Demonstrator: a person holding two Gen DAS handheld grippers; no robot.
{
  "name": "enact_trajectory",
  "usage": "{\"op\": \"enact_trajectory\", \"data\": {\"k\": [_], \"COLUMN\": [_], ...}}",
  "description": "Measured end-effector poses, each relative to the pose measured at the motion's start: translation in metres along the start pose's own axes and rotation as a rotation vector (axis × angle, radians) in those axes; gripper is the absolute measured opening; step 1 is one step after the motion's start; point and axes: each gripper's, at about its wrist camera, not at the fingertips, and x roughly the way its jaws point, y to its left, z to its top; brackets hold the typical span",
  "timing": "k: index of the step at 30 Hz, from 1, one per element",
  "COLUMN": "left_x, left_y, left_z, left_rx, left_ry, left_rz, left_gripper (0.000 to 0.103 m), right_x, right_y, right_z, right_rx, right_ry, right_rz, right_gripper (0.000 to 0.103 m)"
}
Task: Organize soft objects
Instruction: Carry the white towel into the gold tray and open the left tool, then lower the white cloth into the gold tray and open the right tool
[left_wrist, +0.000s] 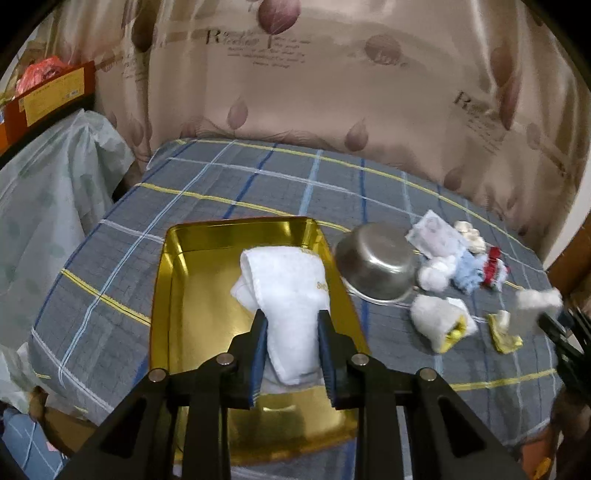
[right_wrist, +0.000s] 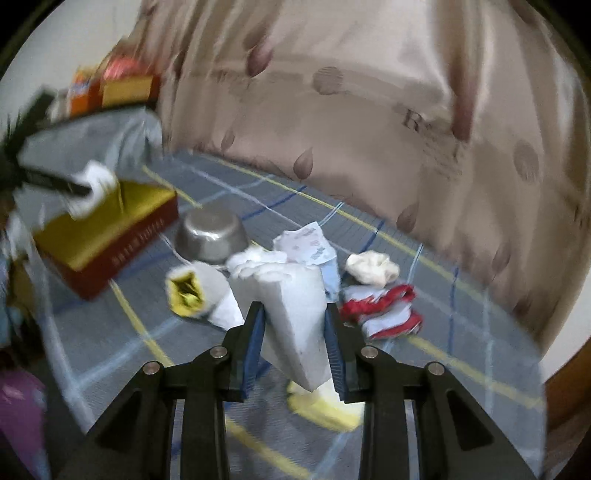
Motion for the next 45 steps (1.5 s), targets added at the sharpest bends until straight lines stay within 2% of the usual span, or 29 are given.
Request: {"op": "enact_trajectory", "data": {"k": [5, 20, 25, 29, 32, 35, 39, 43, 45], "left_x": [0.024, 0.069, 0.080, 0.083, 0.074, 0.055, 0.019, -0.021, -0.039], "left_y": [0.015, 0.042, 0.049, 0.048, 0.048, 0.049, 0.042, 0.030, 0.027], "left_z": [0.010, 0.030, 0.036, 0.040, 0.039, 0.038, 0.030, 0.002, -0.017], "left_rx": [0.003, 0.012, 0.018, 0.050, 0.064, 0.030, -0.032, -0.079, -0.105], "left_ry": [0.022, 0.052, 0.075, 0.068, 0.024, -0.019, -0.062, -0.055, -0.053], "left_rz": [0.031, 0.159, 0.189, 0.249, 0.225, 0.197, 0.210, 0.261, 0.249], "left_gripper": [0.028, 0.029, 0.037, 0.047, 0.048, 0.048, 0.048, 0.049, 0.049], "right_x": [-0.004, -0.011, -0.012, -0.014, -0.016, -0.017, -0.012, 0.008, 0.026], "right_y": [-0.011, -0.007, -0.005, -0.002, -0.001, 0.002, 0.018, 0.051, 0.070], "right_z": [-0.004, -0.006, -0.006, -0.005, -0.002, 0.005, 0.027, 0.064, 0.081], "right_rx": [0.170, 0.230, 0.235, 0.235, 0.239, 0.249, 0.249, 0.240, 0.244], "right_ry": [0.002, -0.004, -0.003, -0.010, -0.018, -0.029, -0.039, -0.037, -0.020], "right_rz": [0.083, 0.116, 0.132, 0.140, 0.152, 0.180, 0.265, 0.405, 0.469], "right_gripper": [0.029, 0.029, 0.029, 0.029, 0.029, 0.029, 0.029, 0.029, 0.029]}}
